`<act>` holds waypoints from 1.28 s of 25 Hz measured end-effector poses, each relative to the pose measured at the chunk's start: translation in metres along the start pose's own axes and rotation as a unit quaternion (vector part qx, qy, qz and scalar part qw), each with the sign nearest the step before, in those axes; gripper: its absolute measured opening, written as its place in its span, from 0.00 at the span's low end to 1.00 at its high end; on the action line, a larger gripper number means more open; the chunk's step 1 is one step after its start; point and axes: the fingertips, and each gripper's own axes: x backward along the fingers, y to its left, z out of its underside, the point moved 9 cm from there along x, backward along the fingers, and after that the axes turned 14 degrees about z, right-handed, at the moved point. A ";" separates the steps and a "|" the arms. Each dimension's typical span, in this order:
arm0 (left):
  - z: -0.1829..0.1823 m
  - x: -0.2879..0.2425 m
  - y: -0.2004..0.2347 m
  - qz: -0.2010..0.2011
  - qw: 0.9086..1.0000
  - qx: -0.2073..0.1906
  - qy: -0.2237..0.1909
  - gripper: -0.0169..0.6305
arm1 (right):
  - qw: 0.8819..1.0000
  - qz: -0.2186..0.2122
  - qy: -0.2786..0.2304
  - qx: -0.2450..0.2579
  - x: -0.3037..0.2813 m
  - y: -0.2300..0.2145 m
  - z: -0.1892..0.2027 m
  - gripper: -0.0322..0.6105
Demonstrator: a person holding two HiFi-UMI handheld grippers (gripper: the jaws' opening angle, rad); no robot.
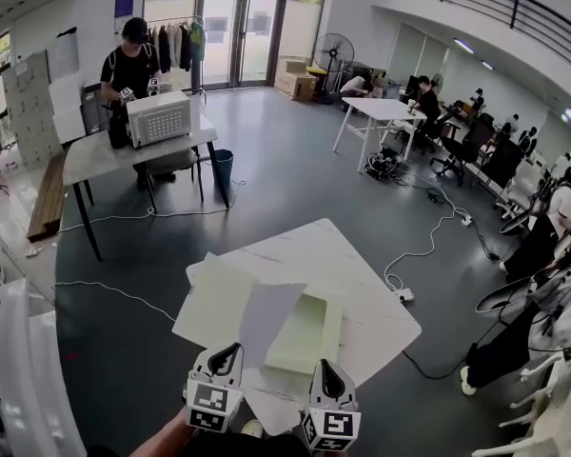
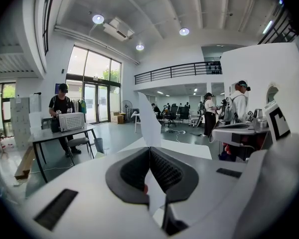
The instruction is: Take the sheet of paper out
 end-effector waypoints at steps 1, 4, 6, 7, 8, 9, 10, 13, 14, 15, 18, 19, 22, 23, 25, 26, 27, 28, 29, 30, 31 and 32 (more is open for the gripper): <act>0.000 -0.001 -0.001 0.000 1.000 0.000 0.000 0.06 | 1.000 0.000 -0.001 0.000 0.000 -0.001 0.001 0.08; 0.000 -0.004 -0.002 0.001 1.000 -0.001 -0.002 0.06 | 1.000 0.001 -0.002 -0.001 -0.002 -0.003 0.002 0.08; -0.002 -0.004 -0.002 0.001 1.000 0.000 -0.003 0.06 | 1.000 0.001 -0.002 -0.001 -0.003 -0.004 0.002 0.08; -0.002 -0.004 -0.002 0.001 1.000 0.000 -0.003 0.06 | 1.000 0.001 -0.001 -0.001 -0.003 -0.003 0.001 0.08; -0.004 -0.003 -0.002 0.001 1.000 0.000 -0.003 0.06 | 1.000 0.000 -0.001 -0.001 -0.003 -0.002 -0.001 0.08; -0.005 -0.002 -0.001 0.001 1.000 0.000 -0.002 0.06 | 1.000 -0.001 0.000 0.000 -0.003 -0.002 -0.002 0.08; -0.005 -0.001 -0.001 0.001 1.000 0.000 -0.002 0.06 | 1.000 -0.003 0.000 0.000 -0.003 -0.001 -0.004 0.08; -0.004 -0.002 -0.001 0.001 1.000 0.000 -0.001 0.06 | 1.000 -0.006 0.001 0.003 -0.004 0.000 -0.002 0.08; -0.003 -0.003 -0.001 0.000 1.000 -0.001 -0.002 0.06 | 1.000 -0.006 0.001 0.004 -0.004 0.000 -0.001 0.08; -0.002 -0.003 -0.002 0.000 1.000 -0.001 -0.002 0.06 | 1.000 -0.006 0.001 0.004 -0.003 -0.001 -0.001 0.08; -0.003 -0.001 -0.005 0.001 1.000 -0.001 -0.001 0.06 | 1.000 -0.005 0.000 0.003 -0.001 -0.002 -0.002 0.08; -0.004 -0.001 -0.006 0.001 1.000 0.000 -0.002 0.06 | 1.000 -0.006 0.000 0.003 0.001 -0.002 -0.003 0.08; -0.004 0.001 -0.007 0.000 1.000 -0.001 -0.002 0.06 | 1.000 -0.006 -0.001 0.004 0.002 -0.002 -0.003 0.08; -0.003 0.001 -0.007 0.000 1.000 -0.002 -0.003 0.06 | 1.000 -0.007 -0.001 0.004 0.003 -0.002 -0.002 0.08; -0.002 0.000 -0.009 0.000 1.000 -0.002 -0.003 0.06 | 1.000 -0.007 -0.001 0.003 0.003 -0.004 0.000 0.08; -0.002 -0.001 -0.011 0.000 1.000 -0.003 -0.003 0.06 | 1.000 -0.007 -0.001 0.004 0.003 -0.006 0.001 0.08; -0.002 -0.002 -0.012 0.000 1.000 -0.003 -0.003 0.06 | 1.000 -0.007 -0.002 0.004 0.003 -0.008 0.001 0.08; -0.002 -0.003 -0.014 -0.001 1.000 -0.003 -0.003 0.06 | 1.000 -0.007 -0.002 0.004 0.003 -0.009 0.001 0.08; -0.002 -0.004 -0.014 -0.001 1.000 -0.004 -0.003 0.06 | 1.000 -0.007 -0.002 0.005 0.003 -0.010 0.001 0.08; -0.002 -0.004 -0.015 -0.001 1.000 -0.004 -0.003 0.06 | 1.000 -0.007 -0.002 0.005 0.004 -0.011 0.001 0.08; -0.002 -0.003 -0.015 -0.001 1.000 -0.005 -0.003 0.06 | 1.000 -0.007 -0.002 0.005 0.004 -0.010 0.001 0.08; -0.002 -0.002 -0.015 -0.001 1.000 -0.005 -0.003 0.06 | 1.000 -0.007 -0.002 0.005 0.004 -0.009 0.001 0.08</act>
